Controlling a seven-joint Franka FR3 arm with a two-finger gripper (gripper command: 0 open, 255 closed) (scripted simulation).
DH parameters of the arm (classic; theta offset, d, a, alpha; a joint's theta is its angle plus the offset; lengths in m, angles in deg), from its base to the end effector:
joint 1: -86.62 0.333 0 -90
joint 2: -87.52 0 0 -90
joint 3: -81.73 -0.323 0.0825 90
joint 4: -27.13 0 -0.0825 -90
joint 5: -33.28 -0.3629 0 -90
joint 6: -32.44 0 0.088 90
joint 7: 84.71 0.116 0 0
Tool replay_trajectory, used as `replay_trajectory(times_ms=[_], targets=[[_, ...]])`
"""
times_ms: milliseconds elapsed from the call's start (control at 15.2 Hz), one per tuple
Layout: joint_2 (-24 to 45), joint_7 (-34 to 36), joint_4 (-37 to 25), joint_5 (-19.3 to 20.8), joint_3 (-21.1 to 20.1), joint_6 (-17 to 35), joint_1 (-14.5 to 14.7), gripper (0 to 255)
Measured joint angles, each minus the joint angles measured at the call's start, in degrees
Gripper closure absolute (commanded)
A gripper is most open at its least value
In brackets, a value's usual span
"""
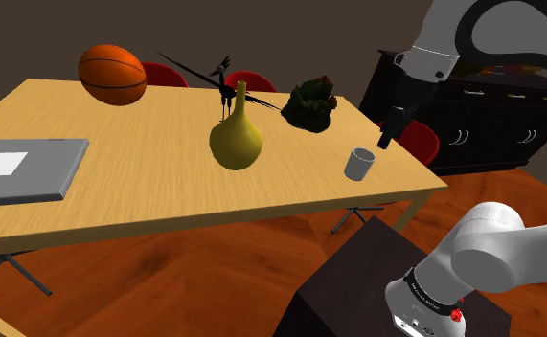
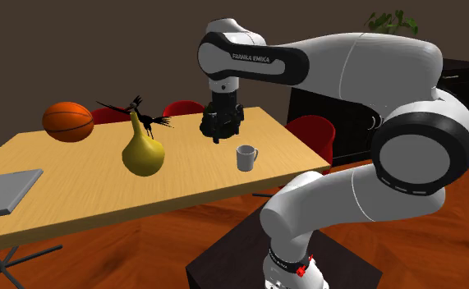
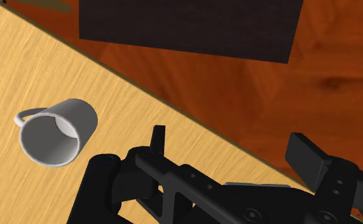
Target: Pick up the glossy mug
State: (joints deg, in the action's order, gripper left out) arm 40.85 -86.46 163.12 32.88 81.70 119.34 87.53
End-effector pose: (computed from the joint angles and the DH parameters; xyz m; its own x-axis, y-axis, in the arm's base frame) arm 0.2665 0.0053 0.5818 0.9980 0.0471 -0.0420 0.0468 -0.9989 -0.0079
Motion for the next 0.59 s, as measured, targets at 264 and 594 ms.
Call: replay_trajectory(times_ms=[264,594], targets=[[1.11,-1.68,2.03,1.62,1.63,3.23,-0.8,0],[4.84,-4.84,5.93,4.83,4.99,11.28,-2.6,0]])
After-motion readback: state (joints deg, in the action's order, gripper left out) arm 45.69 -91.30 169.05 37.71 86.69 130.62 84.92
